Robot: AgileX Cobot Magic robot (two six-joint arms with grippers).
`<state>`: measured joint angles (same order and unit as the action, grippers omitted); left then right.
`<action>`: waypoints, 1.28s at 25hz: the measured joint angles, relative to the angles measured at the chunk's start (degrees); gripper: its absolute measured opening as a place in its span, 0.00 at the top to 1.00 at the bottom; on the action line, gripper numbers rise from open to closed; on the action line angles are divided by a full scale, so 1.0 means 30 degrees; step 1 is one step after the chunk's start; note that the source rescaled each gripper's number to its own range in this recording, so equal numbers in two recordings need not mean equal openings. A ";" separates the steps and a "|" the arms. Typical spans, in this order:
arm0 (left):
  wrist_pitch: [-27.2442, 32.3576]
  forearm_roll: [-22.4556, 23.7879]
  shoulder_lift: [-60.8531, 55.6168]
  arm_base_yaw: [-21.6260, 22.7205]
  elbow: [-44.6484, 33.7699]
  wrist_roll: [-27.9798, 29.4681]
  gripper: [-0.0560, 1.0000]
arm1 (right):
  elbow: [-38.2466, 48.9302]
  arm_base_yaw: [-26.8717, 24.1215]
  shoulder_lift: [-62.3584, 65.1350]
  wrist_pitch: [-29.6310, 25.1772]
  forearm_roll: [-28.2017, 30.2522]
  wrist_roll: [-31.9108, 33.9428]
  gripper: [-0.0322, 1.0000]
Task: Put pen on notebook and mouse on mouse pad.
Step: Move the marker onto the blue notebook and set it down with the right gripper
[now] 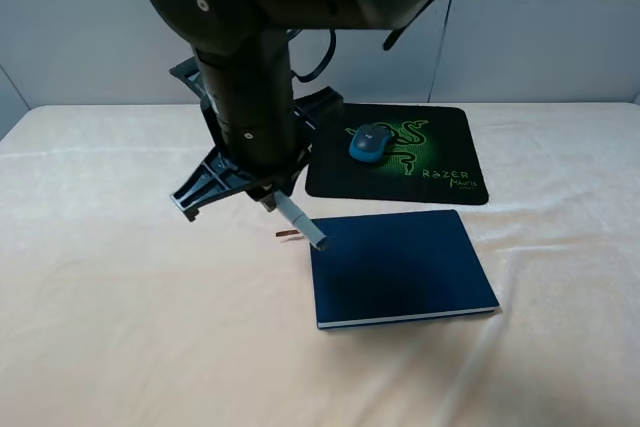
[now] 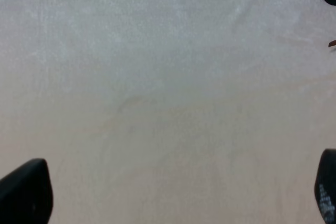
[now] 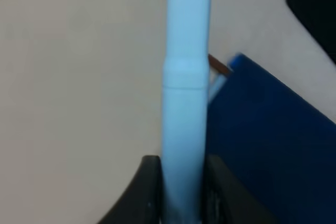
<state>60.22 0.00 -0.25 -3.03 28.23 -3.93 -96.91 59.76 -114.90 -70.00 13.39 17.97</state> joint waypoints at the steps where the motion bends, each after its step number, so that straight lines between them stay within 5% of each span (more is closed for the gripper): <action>1: 0.0000 0.0000 0.0000 0.0000 0.0000 0.0000 0.00 | 0.0537 -0.0145 0.0387 0.0000 0.0017 -0.0502 0.97; 11: 0.0000 0.0000 0.0000 0.0000 0.0000 0.0000 0.00 | 0.5570 -0.2170 0.4686 0.1474 -0.1388 -0.6129 0.97; 21: -0.0028 0.0000 0.0000 0.0000 0.0000 0.0000 0.00 | 1.0076 -0.5655 0.6713 0.3805 -0.3966 -1.5233 0.97; 32: -0.0028 0.0000 0.0000 0.0000 0.0000 0.0000 0.00 | 1.4237 -0.7405 0.6648 0.9092 -0.3860 -2.0604 0.97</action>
<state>60.13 0.00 -0.25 -3.03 28.23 -3.93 -54.20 37.55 -94.96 -42.72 1.81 -43.84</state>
